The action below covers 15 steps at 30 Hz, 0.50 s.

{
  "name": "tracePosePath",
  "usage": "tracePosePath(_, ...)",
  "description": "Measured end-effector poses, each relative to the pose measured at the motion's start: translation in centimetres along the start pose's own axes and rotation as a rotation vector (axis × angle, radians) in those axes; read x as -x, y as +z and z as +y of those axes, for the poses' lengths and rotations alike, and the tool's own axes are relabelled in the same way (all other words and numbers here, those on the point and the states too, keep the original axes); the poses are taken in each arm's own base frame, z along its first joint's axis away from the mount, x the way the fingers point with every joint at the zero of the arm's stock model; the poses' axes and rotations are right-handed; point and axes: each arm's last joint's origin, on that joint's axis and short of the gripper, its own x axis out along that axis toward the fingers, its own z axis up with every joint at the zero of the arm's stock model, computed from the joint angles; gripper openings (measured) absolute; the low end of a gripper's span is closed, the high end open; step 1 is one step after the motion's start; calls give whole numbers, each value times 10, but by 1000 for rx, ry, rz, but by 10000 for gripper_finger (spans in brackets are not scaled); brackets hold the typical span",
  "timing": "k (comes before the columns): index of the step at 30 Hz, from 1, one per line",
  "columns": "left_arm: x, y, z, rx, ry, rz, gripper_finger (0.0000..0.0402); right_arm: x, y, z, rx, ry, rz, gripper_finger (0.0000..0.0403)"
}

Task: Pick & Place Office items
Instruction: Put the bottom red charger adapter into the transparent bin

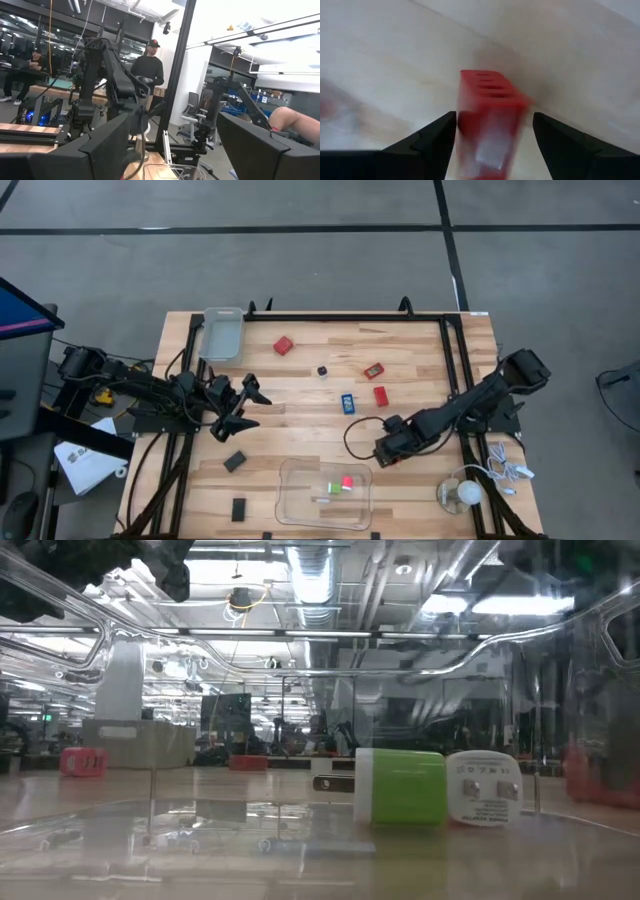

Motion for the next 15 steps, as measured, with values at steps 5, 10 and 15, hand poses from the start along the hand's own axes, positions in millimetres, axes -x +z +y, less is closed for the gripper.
tracePosePath(5, 0, 0, 0, 0, 0, 0, 296, -11, 1, 6, 10, -2, 47, 257)
tracePosePath(10, 0, 0, 0, 0, 0, 0, 296, -14, 2, 7, 23, -6, 58, 257)
tracePosePath(15, 0, 0, 0, 0, 0, -1, 296, -9, 6, 6, 3, 15, 38, 255)
